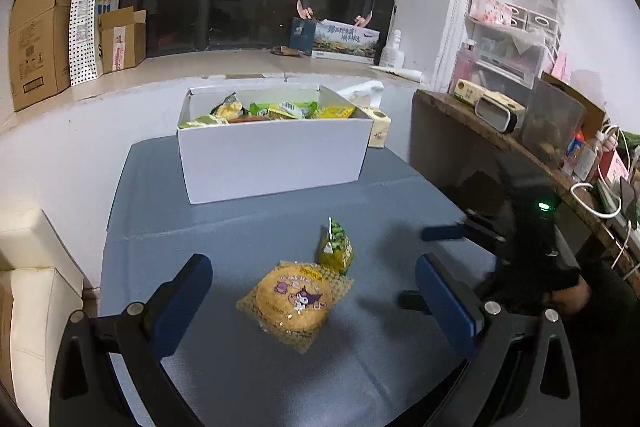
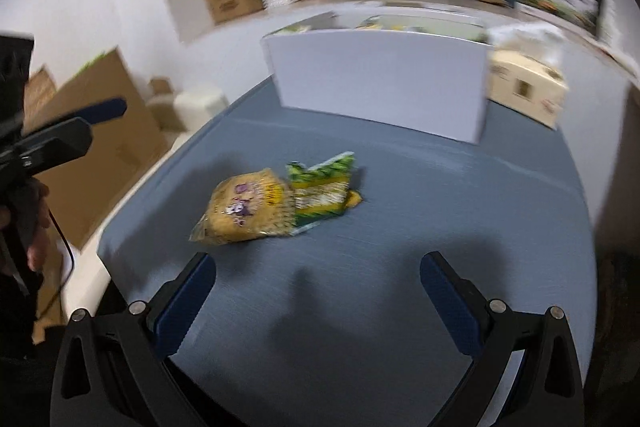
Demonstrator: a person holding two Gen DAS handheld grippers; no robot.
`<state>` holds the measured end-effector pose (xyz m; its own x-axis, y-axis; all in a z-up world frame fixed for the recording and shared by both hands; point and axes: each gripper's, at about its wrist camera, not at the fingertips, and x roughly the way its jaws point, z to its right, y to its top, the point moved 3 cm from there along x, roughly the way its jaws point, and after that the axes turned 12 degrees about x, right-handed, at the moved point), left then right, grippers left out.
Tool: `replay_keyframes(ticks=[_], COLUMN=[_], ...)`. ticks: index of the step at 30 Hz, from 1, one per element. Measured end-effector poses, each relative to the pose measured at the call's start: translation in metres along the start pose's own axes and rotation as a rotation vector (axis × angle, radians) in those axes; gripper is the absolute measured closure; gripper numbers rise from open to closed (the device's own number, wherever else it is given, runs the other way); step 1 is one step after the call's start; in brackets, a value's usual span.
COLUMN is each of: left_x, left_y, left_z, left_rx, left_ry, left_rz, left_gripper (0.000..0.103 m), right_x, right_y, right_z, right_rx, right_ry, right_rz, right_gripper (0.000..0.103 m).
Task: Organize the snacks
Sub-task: 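Grasp the green pea snack bag with the right gripper while the left grasps the round Lay's pack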
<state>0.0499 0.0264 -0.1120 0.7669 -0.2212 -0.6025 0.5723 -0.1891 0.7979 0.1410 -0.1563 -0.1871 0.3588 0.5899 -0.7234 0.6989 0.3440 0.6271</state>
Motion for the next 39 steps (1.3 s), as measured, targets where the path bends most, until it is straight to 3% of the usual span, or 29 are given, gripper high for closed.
replay_keyframes(ticks=[5,7,14,15,16,17,21,26,33,39], left_x=[0.004,0.008,0.018,0.019,0.02,0.022,0.026,0.033,0.086,0.131], left_y=[-0.01,-0.014,-0.024,-0.025,-0.026,-0.027,-0.031,-0.031,-0.032,-0.041], left_z=[0.006,0.008,0.012,0.012,0.013,0.012,0.013,0.011,0.011,-0.002], left_rx=[0.026,0.042,0.075,0.075,0.072,0.069,0.068,0.074,0.172,0.233], left_ry=[-0.012,-0.012,-0.031,-0.033,-0.034,-0.036,-0.044,-0.061,-0.103,-0.141], left_rz=[-0.031,-0.052,-0.095,-0.099,-0.102,-0.107,-0.12,-0.135,-0.251,-0.356], left_gripper=[0.0,0.0,0.0,0.0,0.0,0.0,0.0,0.0,0.0,0.0], right_x=[0.034,0.05,0.081,0.081,0.083,0.085,0.08,0.053,-0.019,-0.064], right_y=[0.024,0.035,0.045,0.044,0.042,0.041,0.039,0.048,0.044,0.03], right_z=[-0.009,-0.004,0.014,0.015,0.014,0.014,0.011,0.023,0.049,0.058], right_rx=[-0.067,-0.055,0.063,0.069,0.068,0.061,0.039,0.095,0.24,0.275], right_ry=[-0.005,-0.051,0.006,0.016,0.011,0.001,-0.03,0.002,0.05,0.036], right_rz=[-0.014,-0.027,-0.06,-0.063,-0.074,-0.081,-0.052,0.027,0.168,0.242], right_gripper=[0.0,0.0,0.002,0.014,0.038,0.051,0.051,0.051,0.052,0.051])
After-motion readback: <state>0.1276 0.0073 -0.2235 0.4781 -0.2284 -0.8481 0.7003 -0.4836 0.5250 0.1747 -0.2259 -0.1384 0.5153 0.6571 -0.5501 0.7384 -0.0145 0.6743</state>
